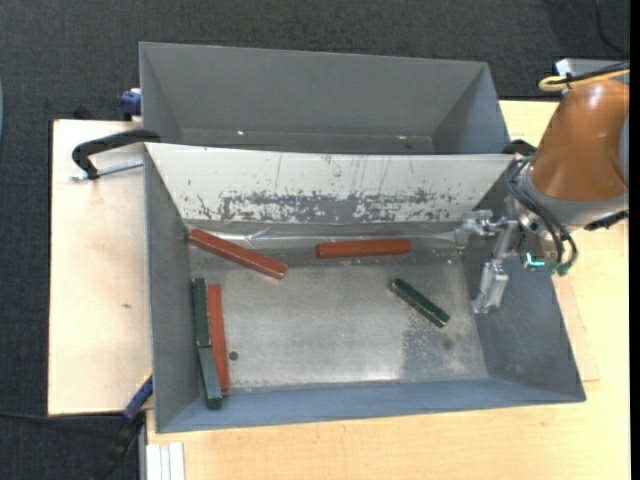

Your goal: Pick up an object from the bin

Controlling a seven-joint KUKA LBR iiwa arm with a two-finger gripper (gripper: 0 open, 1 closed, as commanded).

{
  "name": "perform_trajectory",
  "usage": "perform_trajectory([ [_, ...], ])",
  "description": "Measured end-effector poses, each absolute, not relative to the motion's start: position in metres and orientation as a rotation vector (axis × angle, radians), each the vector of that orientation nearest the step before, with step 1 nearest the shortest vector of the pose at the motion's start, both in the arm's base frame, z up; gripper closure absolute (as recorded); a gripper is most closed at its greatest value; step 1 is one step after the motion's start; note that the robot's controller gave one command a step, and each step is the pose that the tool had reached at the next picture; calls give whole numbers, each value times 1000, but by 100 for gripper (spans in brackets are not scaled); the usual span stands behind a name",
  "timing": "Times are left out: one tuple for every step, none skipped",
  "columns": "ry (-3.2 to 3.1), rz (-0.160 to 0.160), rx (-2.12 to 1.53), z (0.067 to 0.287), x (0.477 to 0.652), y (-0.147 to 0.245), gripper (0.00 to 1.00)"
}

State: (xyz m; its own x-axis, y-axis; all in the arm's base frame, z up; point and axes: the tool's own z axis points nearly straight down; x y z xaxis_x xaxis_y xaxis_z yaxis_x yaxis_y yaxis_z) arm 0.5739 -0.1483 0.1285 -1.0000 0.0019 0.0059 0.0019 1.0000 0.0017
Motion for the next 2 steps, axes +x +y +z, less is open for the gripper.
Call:
perform_trajectory([
  [-3144,0,-1,133,576,-148,0],
  [-3148,2,-8,91,549,-140,0],
])
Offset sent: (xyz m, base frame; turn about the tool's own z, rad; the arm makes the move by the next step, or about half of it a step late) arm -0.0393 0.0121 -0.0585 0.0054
